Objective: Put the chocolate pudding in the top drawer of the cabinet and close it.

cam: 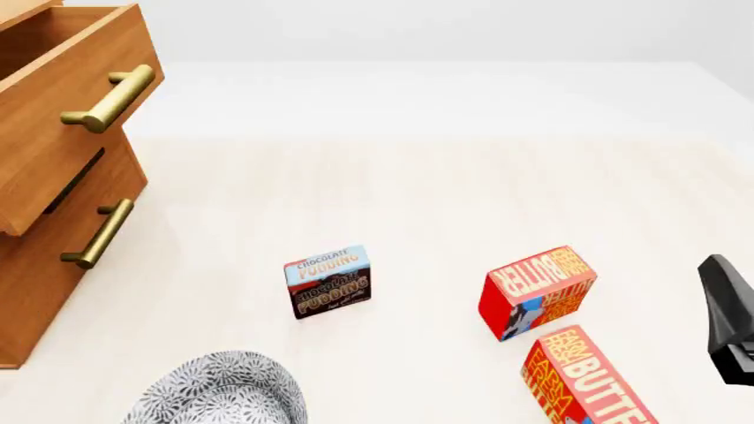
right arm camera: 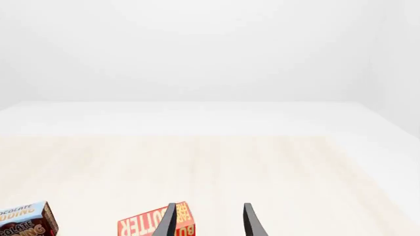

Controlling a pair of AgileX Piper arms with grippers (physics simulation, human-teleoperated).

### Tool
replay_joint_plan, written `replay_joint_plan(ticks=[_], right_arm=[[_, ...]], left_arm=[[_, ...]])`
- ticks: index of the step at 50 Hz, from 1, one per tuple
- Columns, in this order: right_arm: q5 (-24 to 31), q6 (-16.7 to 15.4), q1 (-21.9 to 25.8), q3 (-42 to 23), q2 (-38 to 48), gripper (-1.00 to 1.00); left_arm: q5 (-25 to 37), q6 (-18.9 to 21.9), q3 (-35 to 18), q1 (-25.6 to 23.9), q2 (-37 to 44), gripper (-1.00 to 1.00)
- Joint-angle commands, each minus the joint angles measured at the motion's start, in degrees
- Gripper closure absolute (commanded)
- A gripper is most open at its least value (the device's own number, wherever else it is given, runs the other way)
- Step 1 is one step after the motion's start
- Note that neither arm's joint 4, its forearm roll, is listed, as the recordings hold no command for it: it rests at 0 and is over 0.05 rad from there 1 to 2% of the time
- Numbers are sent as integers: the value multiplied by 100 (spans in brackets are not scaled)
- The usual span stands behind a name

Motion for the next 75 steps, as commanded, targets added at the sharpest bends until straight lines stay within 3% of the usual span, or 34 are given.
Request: replay_joint_plan(ticks=[1, 4, 10, 21, 26, 37, 49, 59, 64, 67, 75], right_arm=[[-16, 8, 1, 15, 6, -100], [-16, 7, 2, 15, 5, -100], [-16, 7, 1, 15, 6, -100], [-16, 7, 1, 15, 6, -100], [-17, 6, 2, 15, 5, -100], [-16, 6, 2, 15, 5, -100], [-16, 7, 2, 15, 6, -100], [-16, 9, 0, 16, 6, -100], [-16, 9, 2, 16, 6, -100], [-16, 7, 2, 15, 6, -100], [-16, 6, 1, 15, 5, -100]], left_arm=[[383, -130, -991, 199, 828, -100], [566, 179, -1195, 123, 1092, -100], [830, 397, -1720, -49, 982, -100], [1560, 248, -2777, -480, 1402, -100], [1677, 362, -2977, -158, 1700, -100], [2209, 163, -3391, 177, 2356, -100], [2772, -122, -3768, 77, 3084, -100], [3219, 279, -4313, 525, 3788, -100], [3478, 270, -4531, 731, 4033, -100], [3591, 433, -4660, 739, 4171, -100], [3872, 391, -4983, 552, 4645, -100]])
